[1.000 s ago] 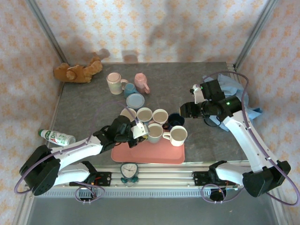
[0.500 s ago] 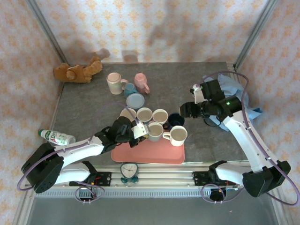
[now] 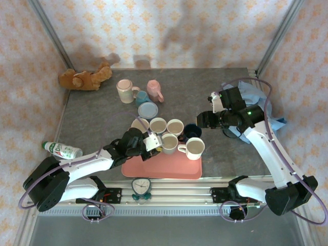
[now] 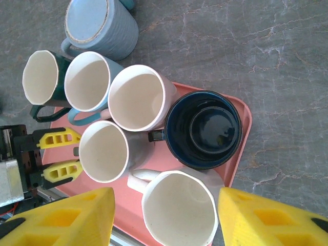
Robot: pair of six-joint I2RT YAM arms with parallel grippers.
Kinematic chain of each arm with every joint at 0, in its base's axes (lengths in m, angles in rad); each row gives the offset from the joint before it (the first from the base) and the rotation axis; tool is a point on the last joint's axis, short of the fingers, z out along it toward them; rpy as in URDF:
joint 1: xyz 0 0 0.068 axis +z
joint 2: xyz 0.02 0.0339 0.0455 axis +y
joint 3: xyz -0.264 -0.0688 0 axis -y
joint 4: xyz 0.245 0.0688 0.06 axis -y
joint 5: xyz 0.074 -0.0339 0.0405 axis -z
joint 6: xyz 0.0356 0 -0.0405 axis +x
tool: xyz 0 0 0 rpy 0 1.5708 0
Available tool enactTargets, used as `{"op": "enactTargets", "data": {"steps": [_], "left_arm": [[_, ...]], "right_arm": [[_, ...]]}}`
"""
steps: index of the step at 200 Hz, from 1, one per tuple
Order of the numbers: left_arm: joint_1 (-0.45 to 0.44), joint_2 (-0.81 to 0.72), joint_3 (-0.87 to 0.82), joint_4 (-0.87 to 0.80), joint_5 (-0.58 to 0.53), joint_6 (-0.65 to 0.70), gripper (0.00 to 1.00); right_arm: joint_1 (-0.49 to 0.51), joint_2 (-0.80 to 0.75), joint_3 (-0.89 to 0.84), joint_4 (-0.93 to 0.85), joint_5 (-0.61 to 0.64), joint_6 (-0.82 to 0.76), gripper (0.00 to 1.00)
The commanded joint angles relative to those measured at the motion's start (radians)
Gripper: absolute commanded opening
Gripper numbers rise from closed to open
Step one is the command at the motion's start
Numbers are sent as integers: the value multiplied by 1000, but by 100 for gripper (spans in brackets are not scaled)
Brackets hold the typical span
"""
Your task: Turn the mug right side up
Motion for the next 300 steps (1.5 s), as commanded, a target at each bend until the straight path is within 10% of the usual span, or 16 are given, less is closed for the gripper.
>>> {"op": "enactTargets", "data": {"steps": [1,65,106,173,300], "left_arm": [[-5,-47,-8,13,-22,-7,39],[18,-311,43,-148,-122,-148,55],[198,-366,209,-338,-267,-470,65],[376,-74,538,-617,-319,-711,65],[548,344,790,-544,-285,-1034,63]], "right_arm": [[-8,-7,6,21,3,6,57],[-8,5,17,54,-9,-12,57],[-8,40,21,126,-37,-18,56],[15,177,106,206,-54,33,53],[31,275,135,256,-51,89,52]]}}
